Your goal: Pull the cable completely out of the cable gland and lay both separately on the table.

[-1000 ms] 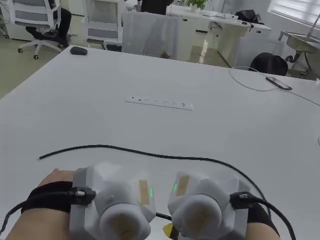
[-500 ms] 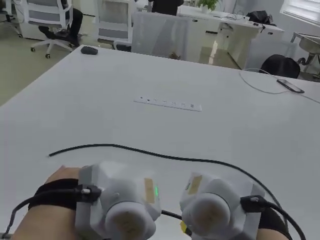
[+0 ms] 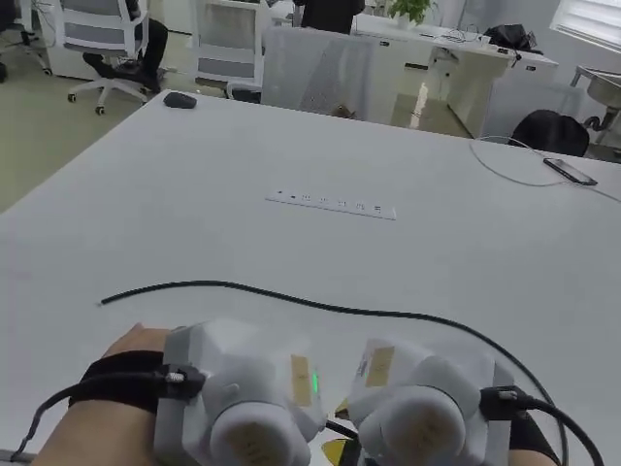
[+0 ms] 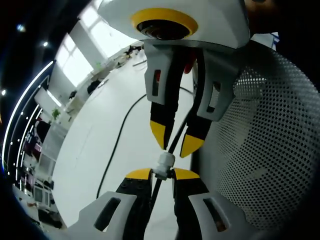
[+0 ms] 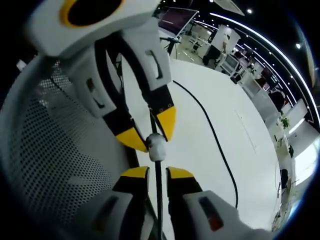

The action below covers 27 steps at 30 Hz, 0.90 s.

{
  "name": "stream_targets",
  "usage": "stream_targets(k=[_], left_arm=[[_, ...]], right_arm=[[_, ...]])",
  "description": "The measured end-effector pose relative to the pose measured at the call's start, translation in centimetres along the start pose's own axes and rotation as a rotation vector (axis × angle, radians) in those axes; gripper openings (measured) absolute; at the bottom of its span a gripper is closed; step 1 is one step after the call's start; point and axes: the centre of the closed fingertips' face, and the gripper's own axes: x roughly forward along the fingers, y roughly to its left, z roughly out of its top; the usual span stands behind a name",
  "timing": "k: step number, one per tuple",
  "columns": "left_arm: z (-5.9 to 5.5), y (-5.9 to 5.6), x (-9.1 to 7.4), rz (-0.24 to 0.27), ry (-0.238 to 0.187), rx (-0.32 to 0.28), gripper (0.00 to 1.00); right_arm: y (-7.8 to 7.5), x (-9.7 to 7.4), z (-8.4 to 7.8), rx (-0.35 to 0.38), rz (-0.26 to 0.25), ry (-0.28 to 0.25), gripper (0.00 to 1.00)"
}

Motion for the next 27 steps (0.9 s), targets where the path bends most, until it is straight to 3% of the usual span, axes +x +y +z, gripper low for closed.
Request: stream_targets(k=[1,5,9,12,13,14,15,17,18,22,24,26,27], left_arm=[[0.0,0.0,0.0,-0.003,0.002,0.002,0.16],[-0.1,0.5,-0.1,0.016,0.004,-0.009,0.16],[-0.6,1.0,-0.3,0.035,0.016,-0.024,0.16],[-0.6,1.3,-0.4,0.05,0.017,-0.033,0.16],[-0.6,1.4,-0.4,0.052,0.018,-0.03,0.16],[-0.6,1.4,-0.4,0.055,0.019,-0.02,0.16],[-0.5,1.3,-0.4,0.049,0.013,-0.019,0.16],[-0.3,1.2,-0.4,0.042,0.005,-0.018,0.16],[-0.2,1.1,-0.5,0.043,0.005,-0.01,0.16],[0.2,0.9,-0.4,0.034,-0.014,-0.01,0.16],[0.3,0.8,-0.4,0.031,-0.014,-0.008,0.16],[0.2,0.6,-0.3,0.026,-0.01,-0.003,0.16],[0.2,0.6,-0.3,0.024,-0.009,-0.002,0.16]], right_arm=[[0.0,0.0,-0.1,-0.01,-0.001,0.002,0.05],[-0.5,0.0,-0.1,0.008,-0.025,0.003,0.04],[-1.4,0.0,-2.6,0.044,-0.07,0.12,0.04],[-1.2,0.2,-3.4,0.037,-0.058,0.165,0.04],[-1.0,0.2,-3.0,0.02,-0.042,0.148,0.04],[-1.0,0.2,-1.9,0.024,-0.045,0.091,0.06],[-1.0,0.2,-1.2,0.03,-0.046,0.055,0.13],[-1.2,0.1,-1.0,0.03,-0.055,0.052,0.25],[-1.2,0.1,-0.7,-0.005,-0.053,0.044,0.26],[-0.7,-0.3,1.1,-0.038,-0.037,-0.048,0.2],[-0.5,-0.5,1.5,-0.07,-0.041,-0.061,0.17],[-0.4,-0.4,1.3,-0.072,-0.035,-0.051,0.05],[-0.3,-0.4,1.2,-0.059,-0.03,-0.05,0.05]])
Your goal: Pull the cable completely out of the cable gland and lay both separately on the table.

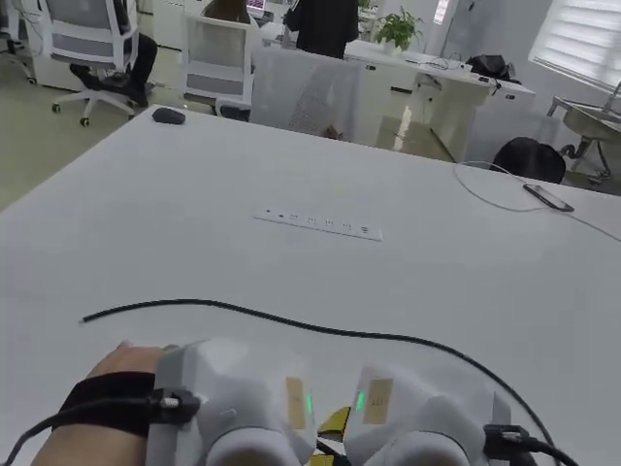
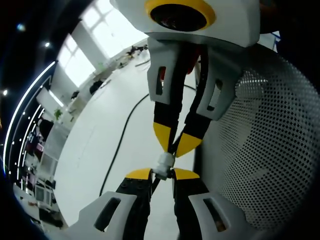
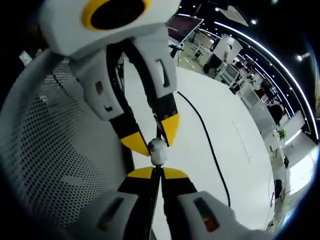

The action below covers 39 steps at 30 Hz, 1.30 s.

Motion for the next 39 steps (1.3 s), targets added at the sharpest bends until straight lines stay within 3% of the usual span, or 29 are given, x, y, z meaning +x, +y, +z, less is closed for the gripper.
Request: stream_targets(k=[3,6,9,12,13,14,16,18,21,23,25,28,29,32,38,39], left_arm=[[0.0,0.0,0.0,-0.001,0.001,-0.002,0.16],[-0.4,0.3,0.0,0.013,0.019,-0.009,0.16],[-0.4,0.3,0.0,0.009,0.009,-0.033,0.16],[-0.4,0.2,0.1,0.013,0.017,-0.024,0.16],[-0.4,0.2,0.1,0.01,0.018,-0.024,0.16],[-0.5,0.1,0.1,0.008,0.024,-0.019,0.16],[-0.6,0.1,0.1,0.008,0.027,-0.011,0.16],[-0.5,0.1,0.1,0.007,0.02,-0.01,0.16],[0.0,0.0,0.1,0.004,0.003,0.015,0.16],[0.2,-0.2,0.1,-0.001,-0.003,0.016,0.16],[-0.1,-0.4,0.3,-0.01,0.015,0.023,0.16],[-0.2,0.1,0.1,0.005,0.006,0.001,0.16],[-0.3,0.2,0.1,0.01,0.009,-0.004,0.16],[-0.7,0.6,0.1,0.027,0.027,-0.012,0.16],[-0.7,0.8,0.0,0.035,0.029,-0.022,0.16],[-0.8,0.6,0.0,0.029,0.033,-0.016,0.16]], right_arm=[[-0.2,0.1,-0.3,0.033,-0.004,0.002,0.04],[-0.7,0.1,-2.1,0.049,-0.028,0.089,0.04],[-0.8,0.0,-3.7,0.096,-0.038,0.158,0.04],[-0.7,0.2,-3.9,0.074,-0.028,0.174,0.05],[-0.7,0.2,-3.9,0.075,-0.027,0.176,0.07],[-0.8,0.3,-3.9,0.058,-0.031,0.187,0.16],[-0.9,0.3,-3.1,0.049,-0.043,0.147,0.28],[-0.5,0.3,-2.2,0.043,-0.018,0.105,0.25],[-0.5,0.2,-2.0,0.024,-0.024,0.095,0.24],[-0.2,0.2,-1.3,0.023,-0.008,0.057,0.19],[-0.1,0.0,-1.1,0.028,0.002,0.046,0.07],[-0.2,-0.1,-0.9,0.02,-0.015,0.035,0.04],[-0.2,0.0,-1.0,0.022,-0.018,0.04,0.04],[-0.5,0.1,-2.8,0.055,-0.024,0.123,0.04],[-0.5,0.3,-3.4,0.046,-0.025,0.164,0.05],[-0.6,0.3,-3.5,0.031,-0.029,0.176,0.09]])
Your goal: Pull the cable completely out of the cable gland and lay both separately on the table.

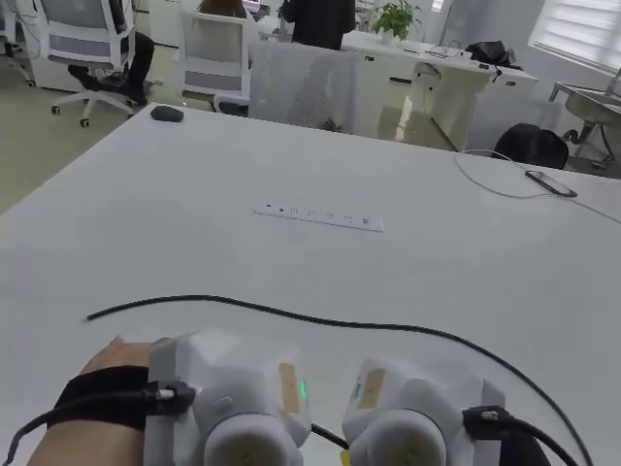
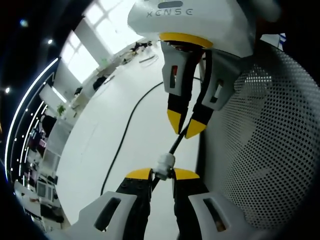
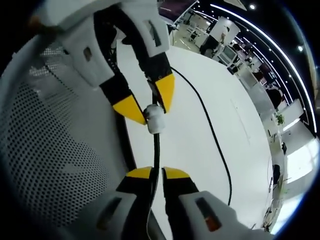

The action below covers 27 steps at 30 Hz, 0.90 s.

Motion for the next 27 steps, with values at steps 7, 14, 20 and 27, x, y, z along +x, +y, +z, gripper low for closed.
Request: stream_targets(k=[7,14,20,27], left_arm=[[0.4,-0.2,0.0,-0.011,-0.015,0.024,0.16],[0.8,-0.5,-0.1,-0.013,-0.03,0.033,0.16],[0.6,0.0,-0.1,0.003,-0.025,0.014,0.16],[-0.1,0.8,-0.2,0.025,-0.008,-0.018,0.16]], right_arm=[[0.2,-0.4,2.4,-0.018,0.011,-0.094,0.23],[0.5,-0.4,2.4,0.047,0.035,-0.125,0.04],[-0.1,-0.3,1.0,0.038,-0.003,-0.063,0.04],[-0.7,-0.2,-0.4,0.062,-0.039,0.002,0.04]])
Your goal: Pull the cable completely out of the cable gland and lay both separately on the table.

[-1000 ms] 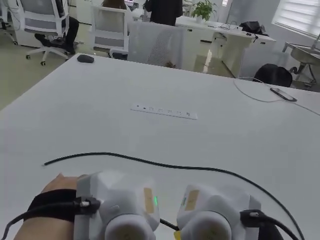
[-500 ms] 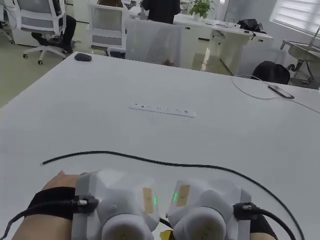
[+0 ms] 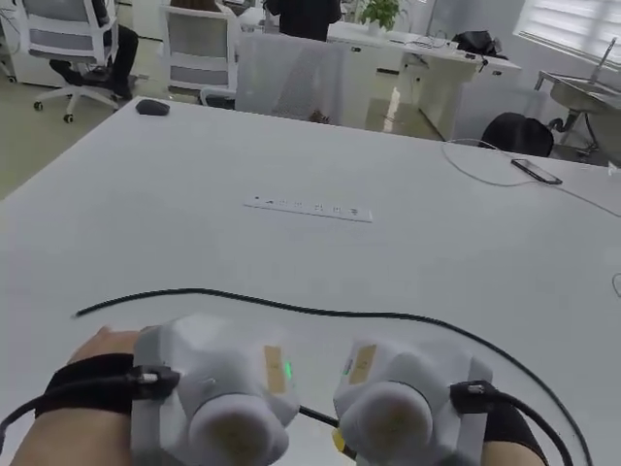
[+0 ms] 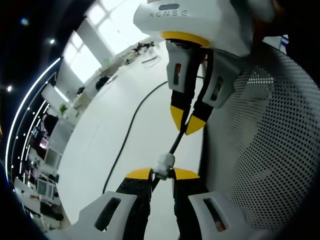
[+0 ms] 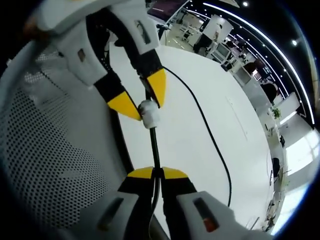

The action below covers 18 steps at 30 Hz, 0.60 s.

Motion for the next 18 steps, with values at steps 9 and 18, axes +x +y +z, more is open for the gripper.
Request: stream_targets(k=[9,18], left_arm=[[-0.8,1.7,-0.5,0.055,0.018,-0.033,0.16],[-1.3,1.9,-0.5,0.059,0.032,-0.055,0.16]], right_arm=[[-0.8,-0.5,-0.6,-0.023,0.024,0.035,0.04],[-2.9,-0.6,-4.1,0.025,0.029,0.089,0.04]])
